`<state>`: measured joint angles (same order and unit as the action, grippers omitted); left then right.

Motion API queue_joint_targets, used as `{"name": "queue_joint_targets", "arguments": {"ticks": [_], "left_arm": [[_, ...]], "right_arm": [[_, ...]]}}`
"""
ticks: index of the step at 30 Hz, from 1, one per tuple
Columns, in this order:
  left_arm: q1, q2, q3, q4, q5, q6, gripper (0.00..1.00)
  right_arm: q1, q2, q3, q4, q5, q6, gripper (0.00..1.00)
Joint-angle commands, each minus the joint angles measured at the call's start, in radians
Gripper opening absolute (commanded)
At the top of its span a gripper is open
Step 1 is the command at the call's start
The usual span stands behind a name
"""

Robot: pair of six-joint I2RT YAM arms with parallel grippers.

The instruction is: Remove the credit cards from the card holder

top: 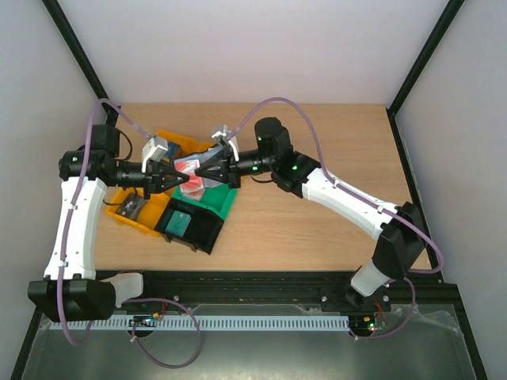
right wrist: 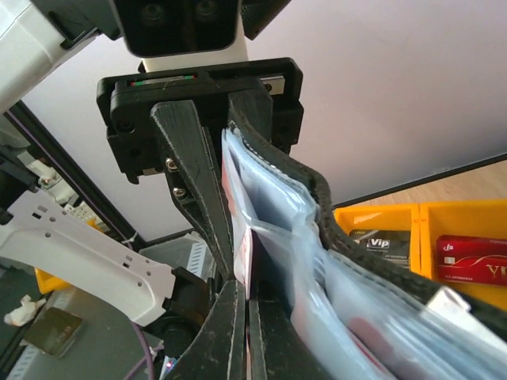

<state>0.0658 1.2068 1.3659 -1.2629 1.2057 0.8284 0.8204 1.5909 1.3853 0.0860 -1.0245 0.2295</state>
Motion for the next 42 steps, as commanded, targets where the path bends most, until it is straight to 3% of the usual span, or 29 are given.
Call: {"name": "queue_joint_targets", "arguments": {"ticks": [1, 10, 13, 16, 21, 26, 30, 42], "left_arm": [[-0.006, -0.008, -0.009, 0.093, 0.038, -0.065, 0.03], [-0.004, -0.025, -0.016, 0.049, 0.037, -0.027, 0.32], [-0.004, -0.029, -0.021, 0.038, 0.035, -0.013, 0.36], [-0.004, -0.028, -0.029, 0.036, 0.038, -0.004, 0.31], [-0.004, -0.022, -0.027, 0.022, 0.046, 0.016, 0.03], [-0.004, -0.022, -0.023, -0.018, 0.056, 0.088, 0.02], [-0.003, -0.024, -0.021, -0.021, 0.059, 0.091, 0.02], [-0.003, -0.023, -0.011, -0.016, 0.074, 0.078, 0.02]], "right_arm": [[0.030, -0.072, -0.021, 0.030, -0.072, -0.067, 0.02], [-0.010, -0.079, -0.008, -0.062, -0.048, -0.114, 0.02], [-0.023, -0.084, -0.004, -0.101, -0.046, -0.146, 0.02], [-0.031, -0.086, 0.004, -0.126, -0.047, -0.160, 0.02], [-0.036, -0.081, 0.011, -0.127, -0.049, -0.156, 0.02], [-0.045, -0.078, 0.006, -0.159, 0.004, -0.165, 0.12], [-0.047, -0.069, 0.013, -0.227, 0.116, -0.195, 0.13], [-0.030, -0.059, -0.027, -0.106, 0.069, -0.110, 0.13]]}}
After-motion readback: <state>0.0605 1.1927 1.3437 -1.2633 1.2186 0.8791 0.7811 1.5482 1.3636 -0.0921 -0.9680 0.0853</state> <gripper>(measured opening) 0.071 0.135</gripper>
